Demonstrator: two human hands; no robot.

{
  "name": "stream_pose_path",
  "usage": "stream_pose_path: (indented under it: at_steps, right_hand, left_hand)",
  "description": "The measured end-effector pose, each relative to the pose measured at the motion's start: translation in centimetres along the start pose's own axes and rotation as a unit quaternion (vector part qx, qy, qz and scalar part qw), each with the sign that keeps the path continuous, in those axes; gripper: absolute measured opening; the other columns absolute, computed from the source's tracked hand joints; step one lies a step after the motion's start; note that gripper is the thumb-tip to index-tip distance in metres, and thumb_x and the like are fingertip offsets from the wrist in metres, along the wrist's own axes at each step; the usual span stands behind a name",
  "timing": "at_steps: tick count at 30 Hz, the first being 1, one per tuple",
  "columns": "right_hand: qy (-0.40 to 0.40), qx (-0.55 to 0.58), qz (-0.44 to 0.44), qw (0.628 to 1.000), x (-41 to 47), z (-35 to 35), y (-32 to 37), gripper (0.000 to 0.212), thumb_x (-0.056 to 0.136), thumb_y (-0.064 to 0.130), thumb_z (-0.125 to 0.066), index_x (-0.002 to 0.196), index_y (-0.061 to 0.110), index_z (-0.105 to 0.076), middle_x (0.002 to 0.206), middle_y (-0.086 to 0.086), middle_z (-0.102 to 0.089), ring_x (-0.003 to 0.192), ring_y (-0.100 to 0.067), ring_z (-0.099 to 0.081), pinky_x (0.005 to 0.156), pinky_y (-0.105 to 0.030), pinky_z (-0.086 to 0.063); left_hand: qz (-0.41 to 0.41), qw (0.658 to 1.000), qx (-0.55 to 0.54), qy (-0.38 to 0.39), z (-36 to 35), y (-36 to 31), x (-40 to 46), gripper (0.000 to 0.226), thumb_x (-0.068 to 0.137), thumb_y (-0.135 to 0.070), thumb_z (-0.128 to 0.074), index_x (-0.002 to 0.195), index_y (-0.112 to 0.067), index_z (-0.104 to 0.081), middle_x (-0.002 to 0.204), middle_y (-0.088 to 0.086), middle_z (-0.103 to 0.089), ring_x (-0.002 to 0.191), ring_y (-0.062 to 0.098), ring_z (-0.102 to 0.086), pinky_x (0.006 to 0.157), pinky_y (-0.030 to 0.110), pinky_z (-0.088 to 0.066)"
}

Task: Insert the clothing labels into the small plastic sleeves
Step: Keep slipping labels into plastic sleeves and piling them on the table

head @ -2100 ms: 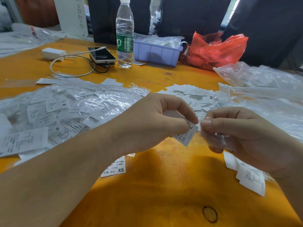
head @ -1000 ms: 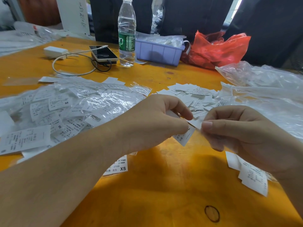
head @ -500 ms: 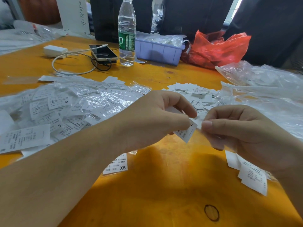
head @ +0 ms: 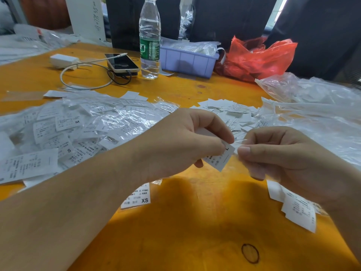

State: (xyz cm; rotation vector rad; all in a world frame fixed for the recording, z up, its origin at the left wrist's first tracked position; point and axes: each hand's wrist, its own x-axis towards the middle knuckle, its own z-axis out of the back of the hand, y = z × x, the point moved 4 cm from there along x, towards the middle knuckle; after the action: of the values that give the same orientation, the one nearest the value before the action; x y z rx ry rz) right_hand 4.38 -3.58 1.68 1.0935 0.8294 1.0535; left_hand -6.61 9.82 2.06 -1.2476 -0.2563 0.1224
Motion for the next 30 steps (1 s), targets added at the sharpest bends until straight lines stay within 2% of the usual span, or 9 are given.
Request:
stream_pose_path:
  at_steps: [9, 13, 18, 24, 30]
  right_hand:
    - [0.010, 0.002, 0.001, 1.000, 0.04, -0.44, 0.08, 0.022, 0.072, 0.036, -0.072, 0.064, 0.016, -0.067, 0.054, -0.002, -0.056, 0.056, -0.021, -0.046, 0.066, -0.039, -0.038]
    - [0.011, -0.014, 0.005, 1.000, 0.02, -0.64, 0.03, 0.022, 0.071, 0.038, -0.072, 0.066, 0.017, -0.068, 0.054, -0.001, -0.057, 0.053, -0.014, -0.047, 0.060, -0.031, -0.038]
    - [0.013, -0.015, 0.008, 1.000, 0.09, -0.60, 0.00, 0.023, 0.072, 0.038, -0.071, 0.065, 0.017, -0.067, 0.055, -0.001, -0.057, 0.054, -0.014, -0.048, 0.059, -0.028, -0.039]
    - [0.015, -0.011, 0.021, 1.000, 0.13, -0.56, 0.01, 0.021, 0.074, 0.036, -0.071, 0.070, 0.016, -0.070, 0.058, -0.001, -0.057, 0.054, -0.017, -0.048, 0.056, -0.024, -0.043]
    - [-0.001, -0.012, 0.034, 0.999, 0.04, -0.57, 0.17, 0.023, 0.073, 0.034, -0.072, 0.073, 0.011, -0.070, 0.059, -0.003, -0.058, 0.055, -0.017, -0.049, 0.056, -0.023, -0.045]
  left_hand:
    - [-0.008, 1.000, -0.008, -0.005, 0.03, 0.00, -0.11, 0.011, 0.070, -0.020, -0.071, 0.079, -0.026, -0.072, 0.072, -0.008, -0.066, 0.066, 0.008, -0.062, 0.053, 0.020, -0.049]
    - [-0.013, 0.999, -0.004, -0.030, 0.04, 0.08, -0.21, 0.012, 0.083, -0.010, -0.075, 0.085, -0.021, -0.072, 0.079, 0.000, -0.068, 0.064, 0.010, -0.062, 0.054, 0.021, -0.052]
    - [-0.017, 0.998, -0.020, -0.053, 0.05, 0.04, -0.28, 0.012, 0.082, -0.012, -0.076, 0.086, -0.022, -0.072, 0.082, 0.003, -0.069, 0.065, 0.010, -0.063, 0.056, 0.021, -0.055]
    - [-0.007, 0.997, -0.061, -0.055, -0.13, 0.10, -0.29, 0.015, 0.080, -0.008, -0.076, 0.081, -0.022, -0.072, 0.073, -0.004, -0.068, 0.063, 0.009, -0.062, 0.055, 0.021, -0.055]
    - [0.004, 0.997, -0.068, -0.042, -0.31, 0.39, -0.26, 0.014, 0.081, -0.008, -0.075, 0.082, -0.022, -0.070, 0.084, 0.005, -0.069, 0.070, 0.016, -0.065, 0.058, 0.025, -0.058]
